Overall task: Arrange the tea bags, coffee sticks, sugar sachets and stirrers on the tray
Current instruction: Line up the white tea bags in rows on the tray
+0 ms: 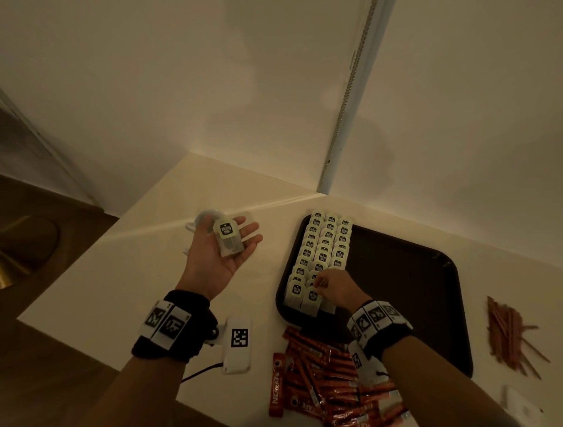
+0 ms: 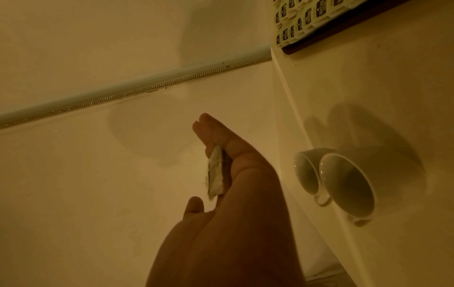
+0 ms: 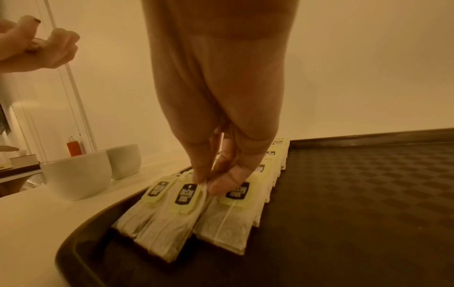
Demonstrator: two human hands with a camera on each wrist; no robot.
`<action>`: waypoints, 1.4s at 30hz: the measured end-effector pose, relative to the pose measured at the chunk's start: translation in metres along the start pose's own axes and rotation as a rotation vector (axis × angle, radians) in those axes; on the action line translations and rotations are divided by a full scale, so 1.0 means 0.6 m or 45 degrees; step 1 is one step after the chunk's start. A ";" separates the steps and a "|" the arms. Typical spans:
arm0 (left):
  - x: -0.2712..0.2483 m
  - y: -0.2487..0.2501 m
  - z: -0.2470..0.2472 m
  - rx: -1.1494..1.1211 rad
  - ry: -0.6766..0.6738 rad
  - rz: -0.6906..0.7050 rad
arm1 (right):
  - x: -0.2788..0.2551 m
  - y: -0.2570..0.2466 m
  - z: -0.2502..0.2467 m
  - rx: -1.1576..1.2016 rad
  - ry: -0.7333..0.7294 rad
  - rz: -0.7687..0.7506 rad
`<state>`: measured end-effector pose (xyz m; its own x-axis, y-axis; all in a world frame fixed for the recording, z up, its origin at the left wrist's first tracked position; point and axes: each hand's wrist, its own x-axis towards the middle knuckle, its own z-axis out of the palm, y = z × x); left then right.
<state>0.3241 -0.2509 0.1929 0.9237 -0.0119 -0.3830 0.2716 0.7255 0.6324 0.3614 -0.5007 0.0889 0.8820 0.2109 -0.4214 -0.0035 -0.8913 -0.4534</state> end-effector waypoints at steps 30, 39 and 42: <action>0.011 0.008 0.153 0.358 -0.391 0.594 | -0.111 -0.276 -0.326 0.311 0.795 -1.075; 0.002 0.006 0.158 0.395 -0.417 0.752 | -0.131 -0.283 -0.332 0.121 0.788 -1.037; 0.002 0.006 0.156 0.386 -0.343 0.783 | -0.132 -0.284 -0.331 0.155 0.817 -1.019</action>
<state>0.3513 -0.3126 0.2578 0.9570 0.1391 0.2547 -0.2901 0.4340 0.8529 0.3855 -0.4452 0.3554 0.7324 0.4390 0.5204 0.6788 -0.5302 -0.5081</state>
